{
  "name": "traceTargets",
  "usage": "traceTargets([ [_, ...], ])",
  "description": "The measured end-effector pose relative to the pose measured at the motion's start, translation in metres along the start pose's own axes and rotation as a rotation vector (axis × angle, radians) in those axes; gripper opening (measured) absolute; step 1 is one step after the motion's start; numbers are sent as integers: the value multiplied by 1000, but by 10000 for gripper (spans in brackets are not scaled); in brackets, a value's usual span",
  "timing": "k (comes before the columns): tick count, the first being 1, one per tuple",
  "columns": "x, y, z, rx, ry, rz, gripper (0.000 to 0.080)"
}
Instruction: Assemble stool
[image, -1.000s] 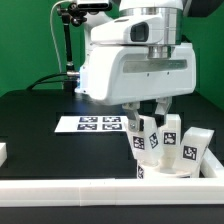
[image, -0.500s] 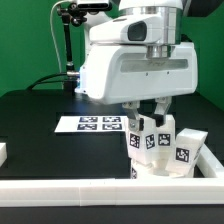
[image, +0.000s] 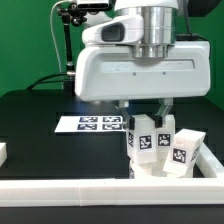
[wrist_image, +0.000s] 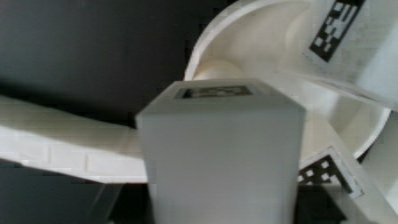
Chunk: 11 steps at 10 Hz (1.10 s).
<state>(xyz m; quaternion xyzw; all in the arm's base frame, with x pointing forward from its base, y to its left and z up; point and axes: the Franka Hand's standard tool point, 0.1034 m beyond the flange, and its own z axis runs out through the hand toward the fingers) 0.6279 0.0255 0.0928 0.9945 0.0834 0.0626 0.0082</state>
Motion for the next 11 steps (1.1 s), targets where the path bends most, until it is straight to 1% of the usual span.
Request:
traceTargets([
  [1,0,1,0,3,1,121,343],
  [3,6,6,2,-9,34,290,343],
  [4,6,7,2,-9,34,391,343],
  [9,6,5,3,-2,33,694,343],
  [11,5,5,3,7,32,828,343],
])
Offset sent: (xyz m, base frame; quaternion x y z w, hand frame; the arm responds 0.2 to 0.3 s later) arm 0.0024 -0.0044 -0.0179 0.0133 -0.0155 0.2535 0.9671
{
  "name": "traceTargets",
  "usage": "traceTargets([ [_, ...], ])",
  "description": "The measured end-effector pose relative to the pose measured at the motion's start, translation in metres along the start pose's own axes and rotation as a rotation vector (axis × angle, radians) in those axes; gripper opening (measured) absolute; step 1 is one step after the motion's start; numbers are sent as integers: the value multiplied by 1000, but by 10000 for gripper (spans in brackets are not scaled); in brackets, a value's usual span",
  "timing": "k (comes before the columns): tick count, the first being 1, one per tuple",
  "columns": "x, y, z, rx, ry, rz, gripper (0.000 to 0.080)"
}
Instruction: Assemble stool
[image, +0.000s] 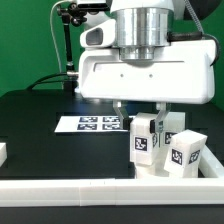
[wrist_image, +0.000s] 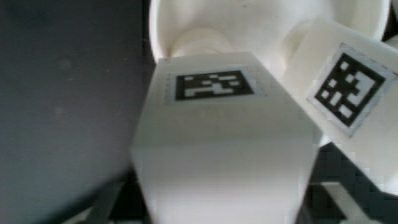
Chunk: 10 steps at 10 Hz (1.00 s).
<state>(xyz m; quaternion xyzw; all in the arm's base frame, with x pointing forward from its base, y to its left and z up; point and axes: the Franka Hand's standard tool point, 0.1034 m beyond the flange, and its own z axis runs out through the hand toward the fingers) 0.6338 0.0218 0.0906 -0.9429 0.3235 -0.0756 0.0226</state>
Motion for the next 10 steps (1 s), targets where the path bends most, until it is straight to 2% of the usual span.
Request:
traceTargets([
  [2,0,3,1,15,-5,174,343],
  [4,-6,-2,2,19,-3,361,343],
  [8,-22,-13,1,-10,-29,507,343],
  [10,-25,-17,1,-5,-27,514,343],
])
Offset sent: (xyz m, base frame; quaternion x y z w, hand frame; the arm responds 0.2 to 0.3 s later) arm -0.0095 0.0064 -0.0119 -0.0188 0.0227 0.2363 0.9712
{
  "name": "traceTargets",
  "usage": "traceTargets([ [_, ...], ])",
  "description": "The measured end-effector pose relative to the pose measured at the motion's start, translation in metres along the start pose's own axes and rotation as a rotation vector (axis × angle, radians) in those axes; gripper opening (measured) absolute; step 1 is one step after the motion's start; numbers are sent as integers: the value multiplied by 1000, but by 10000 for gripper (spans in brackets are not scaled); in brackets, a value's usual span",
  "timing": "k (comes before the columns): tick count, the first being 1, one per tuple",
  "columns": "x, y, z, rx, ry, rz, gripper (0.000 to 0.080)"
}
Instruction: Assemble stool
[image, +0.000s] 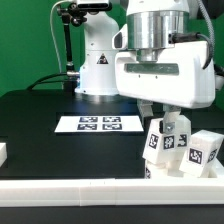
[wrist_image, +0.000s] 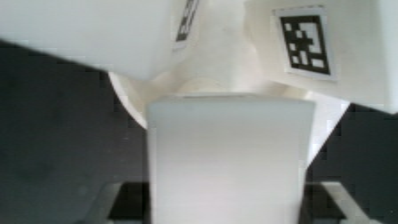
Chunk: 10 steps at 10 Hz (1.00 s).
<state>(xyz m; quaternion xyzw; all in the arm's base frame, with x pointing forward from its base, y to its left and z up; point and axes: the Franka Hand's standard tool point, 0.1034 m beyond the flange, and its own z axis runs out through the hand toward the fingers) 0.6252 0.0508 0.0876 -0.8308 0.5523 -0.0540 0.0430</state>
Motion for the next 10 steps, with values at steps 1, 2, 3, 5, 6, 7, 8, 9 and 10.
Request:
traceTargets([
  [1,-1,-1,0,4,2,21,343],
  [2,1,-1,0,8,6,17,343],
  [3,2,-1,1,12,5,52,343],
  [5,5,-1,1,21,-8,146,343],
  [6,6,-1,1,26,-14,206,343],
  [7,7,-1,2,29,-15,233,343],
  [8,6,-1,2,31,-20,317,343],
  [9,6,-1,2,32,-25,384,343],
  [10,6,-1,2,35,-34,440,343],
])
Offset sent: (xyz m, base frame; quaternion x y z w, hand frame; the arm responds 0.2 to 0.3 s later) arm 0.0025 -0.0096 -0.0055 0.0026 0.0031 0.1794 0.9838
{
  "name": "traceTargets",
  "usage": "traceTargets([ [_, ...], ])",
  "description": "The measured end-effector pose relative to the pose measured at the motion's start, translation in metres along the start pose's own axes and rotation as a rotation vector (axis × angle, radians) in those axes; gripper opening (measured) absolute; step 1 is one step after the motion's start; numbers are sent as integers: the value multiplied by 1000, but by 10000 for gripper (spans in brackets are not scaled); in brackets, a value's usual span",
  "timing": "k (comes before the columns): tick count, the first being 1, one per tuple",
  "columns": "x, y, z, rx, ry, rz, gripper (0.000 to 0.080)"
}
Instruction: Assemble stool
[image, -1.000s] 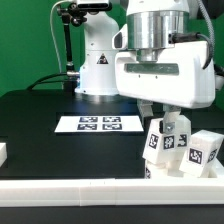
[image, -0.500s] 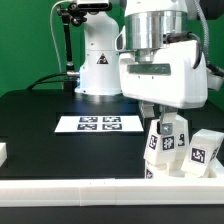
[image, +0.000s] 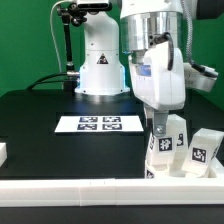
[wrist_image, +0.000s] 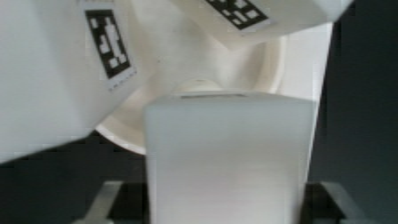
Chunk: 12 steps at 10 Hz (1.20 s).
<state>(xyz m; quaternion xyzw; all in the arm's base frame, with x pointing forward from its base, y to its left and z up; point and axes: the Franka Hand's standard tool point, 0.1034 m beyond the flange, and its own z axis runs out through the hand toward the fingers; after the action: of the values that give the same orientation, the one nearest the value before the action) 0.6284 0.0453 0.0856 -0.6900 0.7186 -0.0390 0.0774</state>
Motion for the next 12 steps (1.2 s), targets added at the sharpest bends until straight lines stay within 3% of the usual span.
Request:
traceTargets([
  [7,-5,2,2,-5,-45,486,343],
  [10,-5,2,2,-5,-51,532,343],
  [12,-2,-2,-4,2,-54,482,565],
])
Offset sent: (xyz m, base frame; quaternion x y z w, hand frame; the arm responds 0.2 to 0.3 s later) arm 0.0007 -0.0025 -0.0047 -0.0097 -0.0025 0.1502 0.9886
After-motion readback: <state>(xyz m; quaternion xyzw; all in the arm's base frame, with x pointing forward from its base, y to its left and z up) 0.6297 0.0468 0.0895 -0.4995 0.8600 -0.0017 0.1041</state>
